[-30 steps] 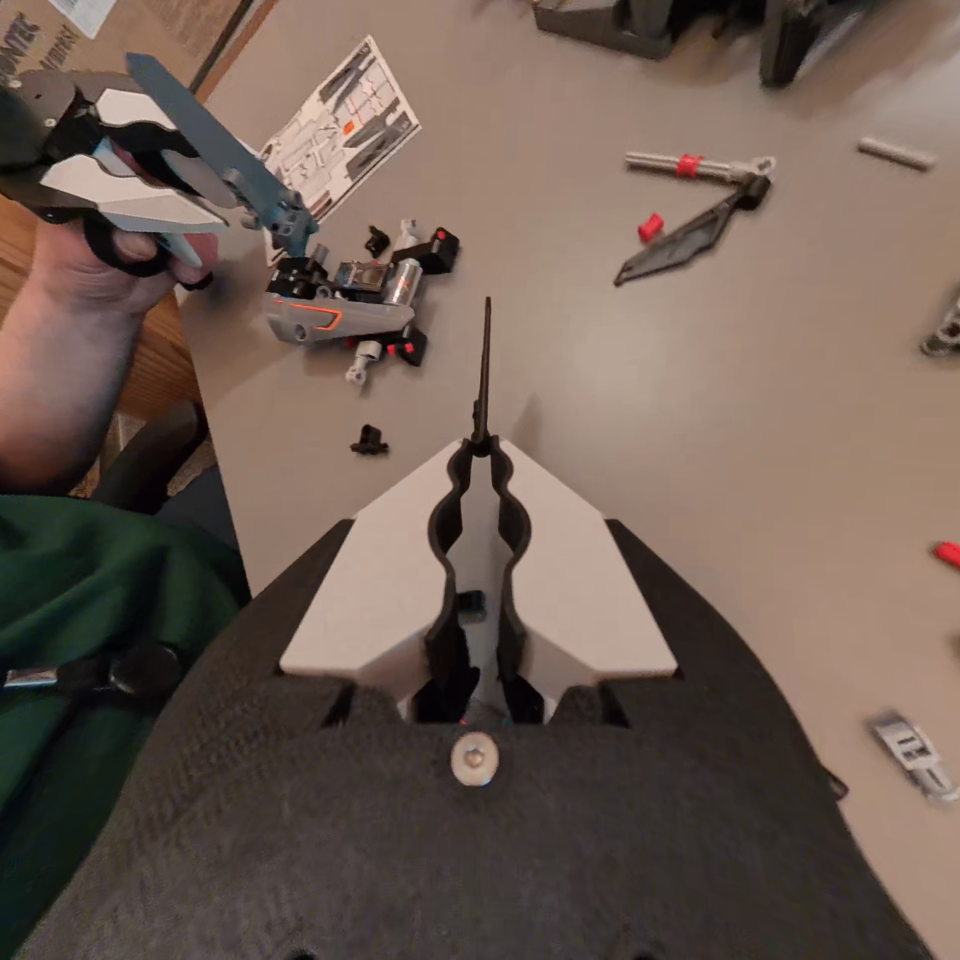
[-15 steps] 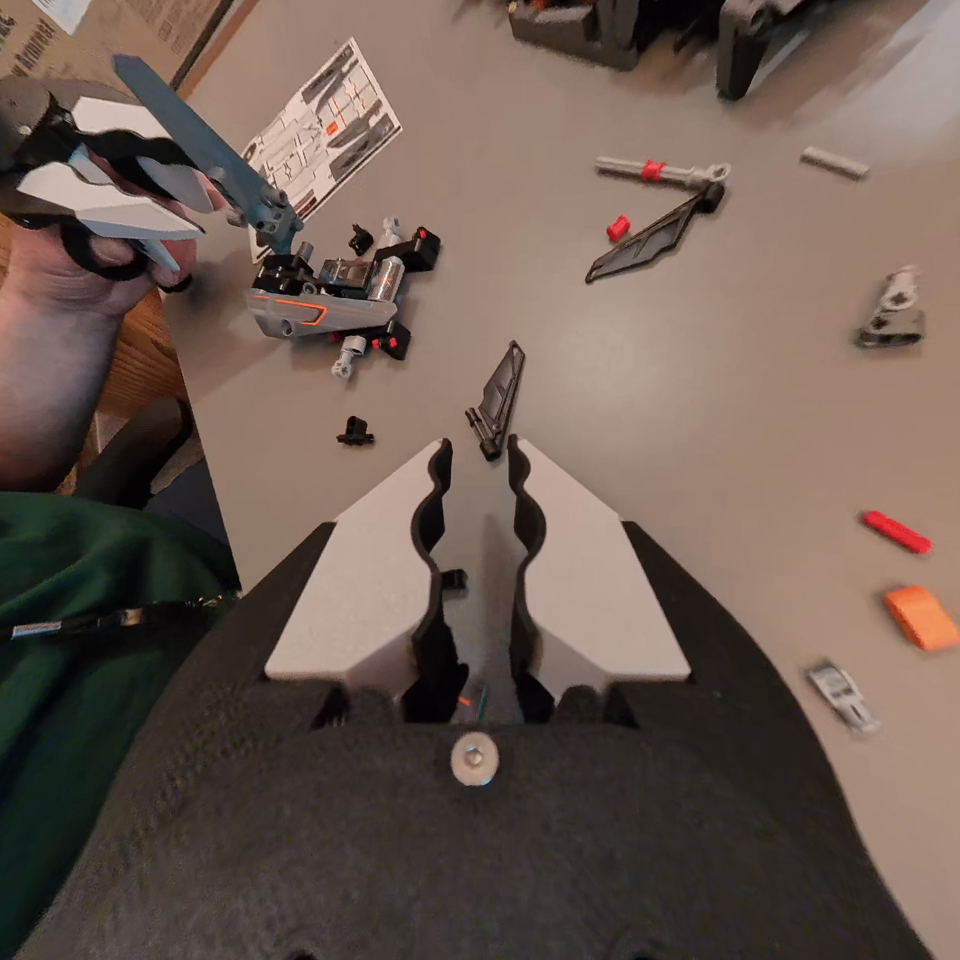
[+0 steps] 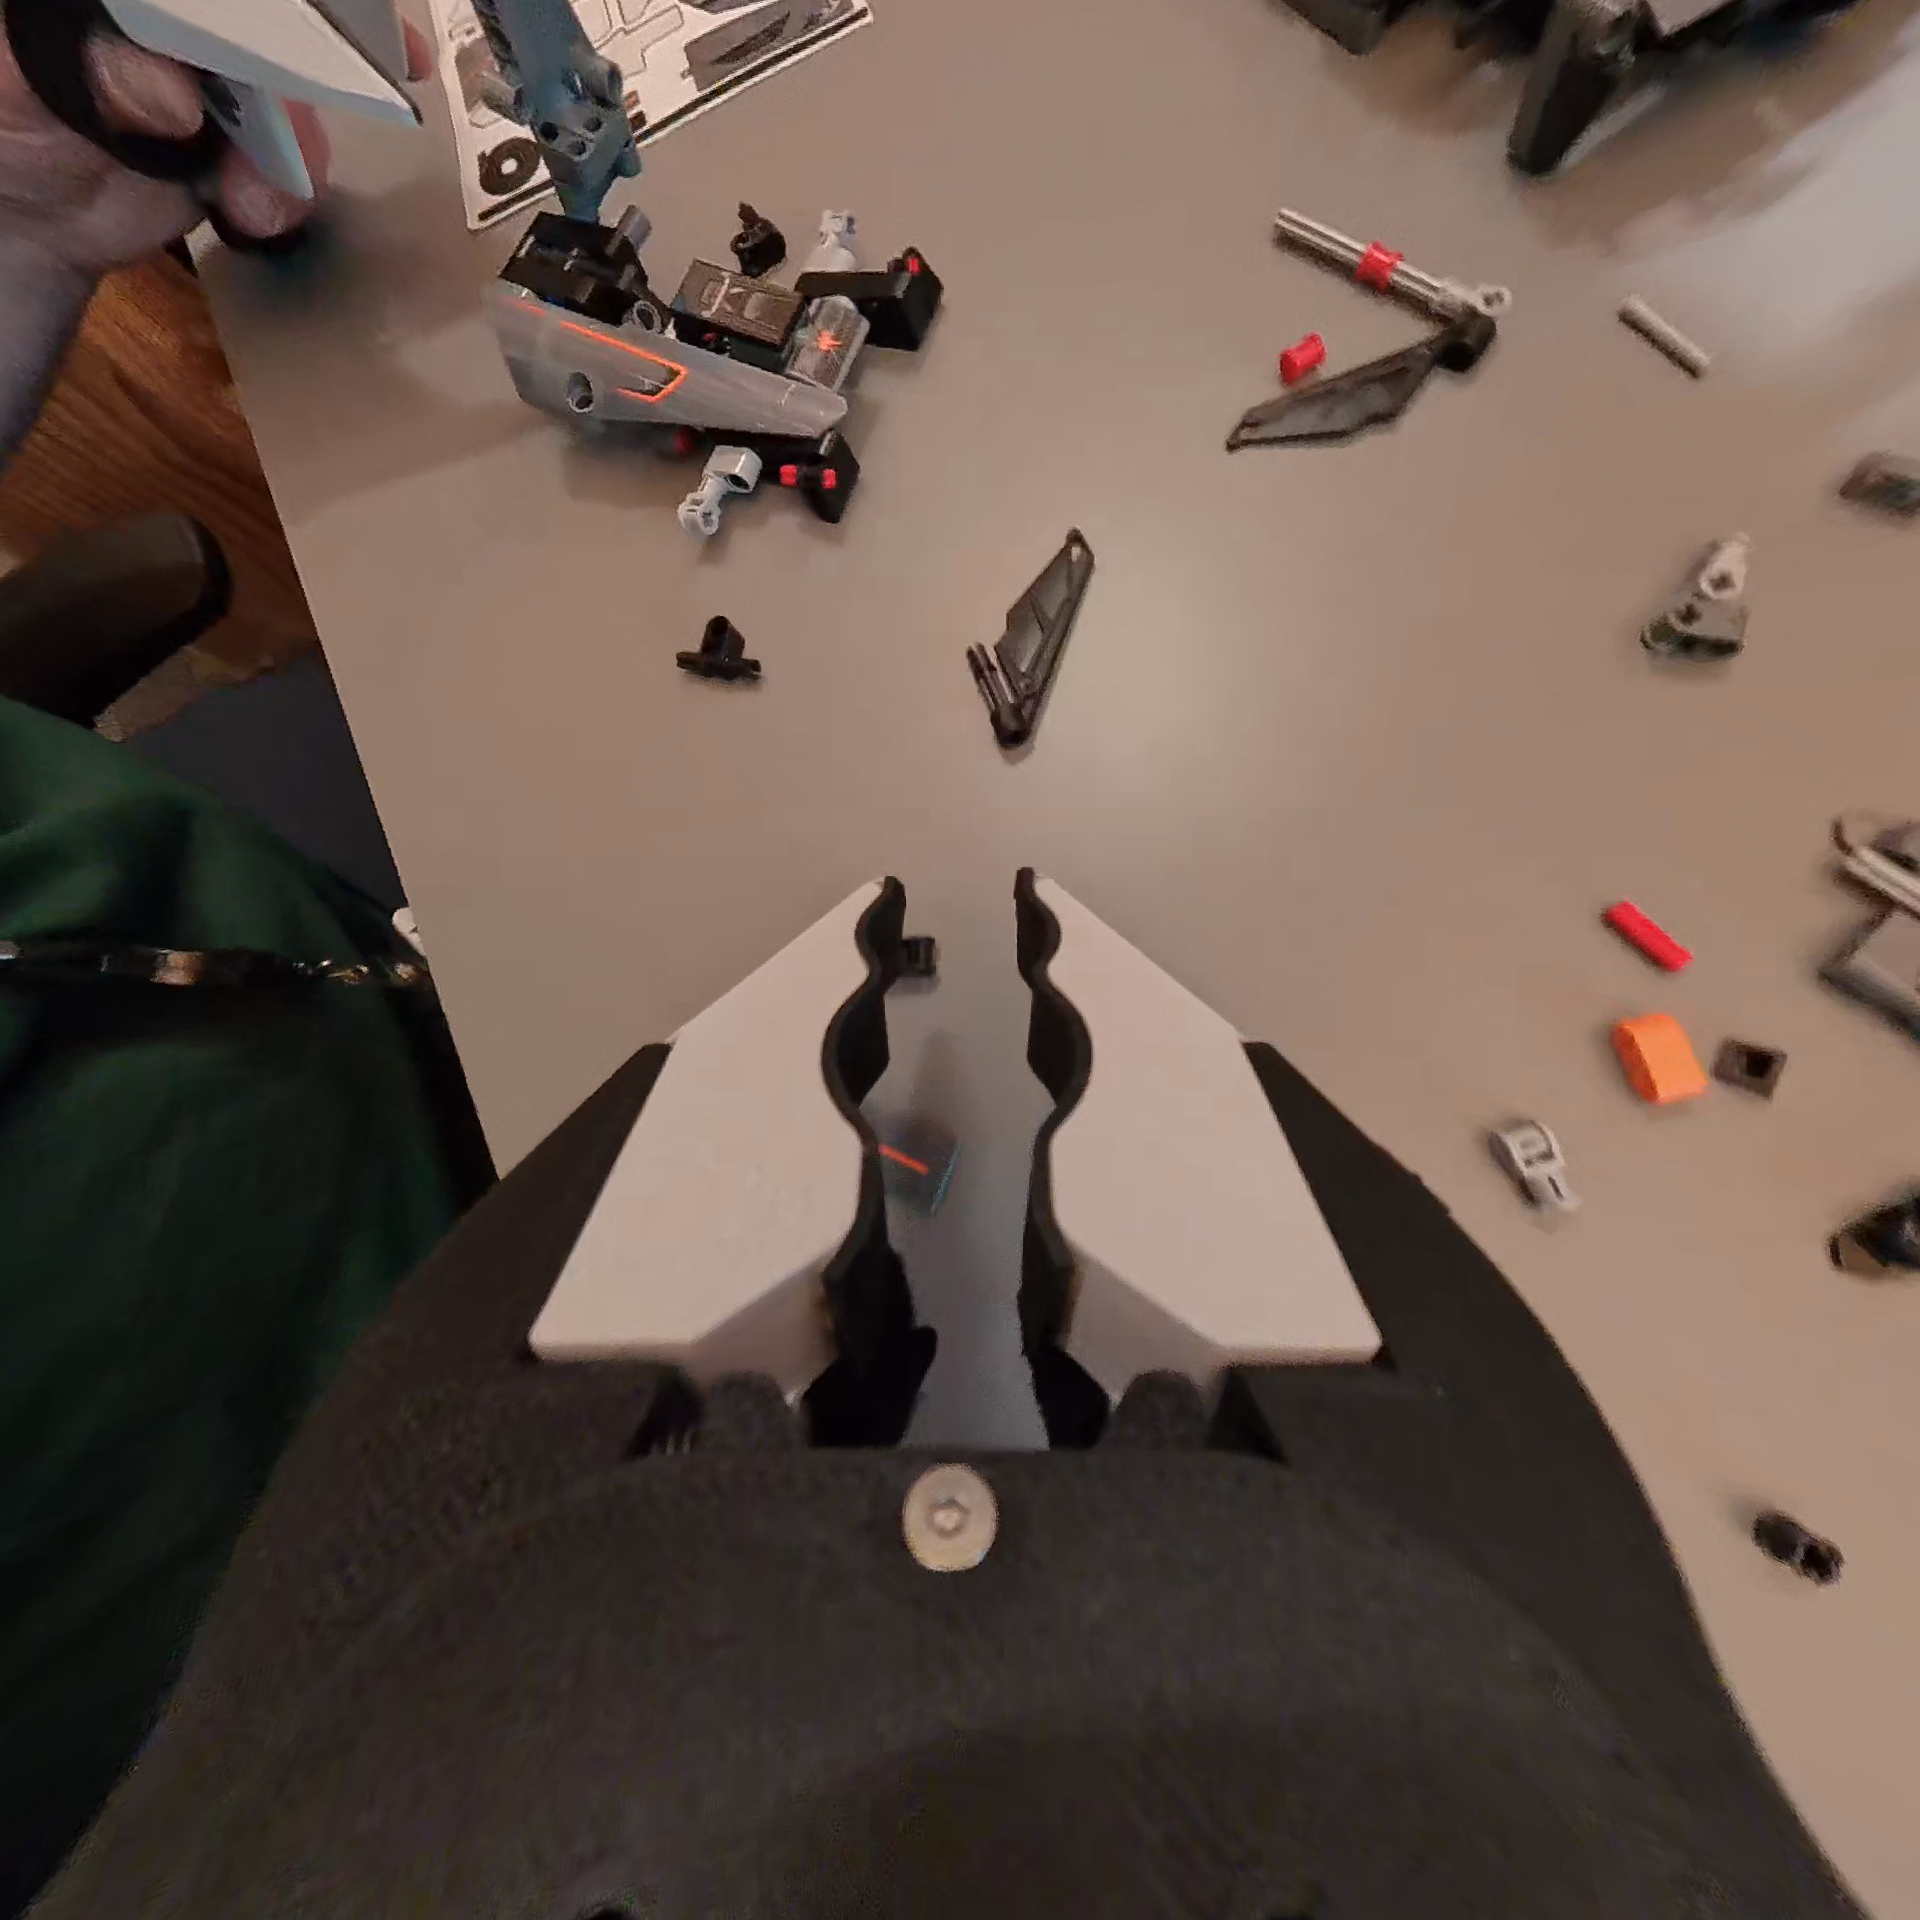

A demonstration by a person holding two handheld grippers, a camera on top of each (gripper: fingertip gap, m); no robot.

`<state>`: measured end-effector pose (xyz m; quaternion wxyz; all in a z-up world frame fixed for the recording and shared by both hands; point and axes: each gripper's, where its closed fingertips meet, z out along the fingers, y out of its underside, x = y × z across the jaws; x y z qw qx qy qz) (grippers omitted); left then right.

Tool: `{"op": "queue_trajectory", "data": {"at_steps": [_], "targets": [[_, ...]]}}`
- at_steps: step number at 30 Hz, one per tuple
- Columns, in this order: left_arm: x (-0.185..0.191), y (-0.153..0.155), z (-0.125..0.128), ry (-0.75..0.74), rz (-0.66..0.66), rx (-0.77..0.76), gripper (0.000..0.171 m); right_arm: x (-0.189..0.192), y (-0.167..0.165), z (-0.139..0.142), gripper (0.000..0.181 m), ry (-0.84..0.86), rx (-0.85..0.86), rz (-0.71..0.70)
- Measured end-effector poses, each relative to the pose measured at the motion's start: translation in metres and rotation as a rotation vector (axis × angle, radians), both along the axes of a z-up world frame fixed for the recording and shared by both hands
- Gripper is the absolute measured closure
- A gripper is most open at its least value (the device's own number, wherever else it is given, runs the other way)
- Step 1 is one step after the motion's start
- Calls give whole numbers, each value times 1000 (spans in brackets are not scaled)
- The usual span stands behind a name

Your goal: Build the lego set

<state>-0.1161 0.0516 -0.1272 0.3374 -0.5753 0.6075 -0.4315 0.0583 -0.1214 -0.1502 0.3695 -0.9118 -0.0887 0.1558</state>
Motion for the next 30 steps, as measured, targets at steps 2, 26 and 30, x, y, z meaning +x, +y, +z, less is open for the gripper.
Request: {"op": "queue_trajectory", "data": {"at_steps": [2, 26, 30], "targets": [[0, 0, 0, 0, 1, 2, 131, -4, 8, -4, 161, -25, 7, 9], [-5, -23, 28, -107, -69, -34, 136, -4, 56, -21, 173, -113, 47, -11], [-3, -52, 58, -195, -154, -39, 135, -6, 59, -1, 173, -110, 118, -17]]}}
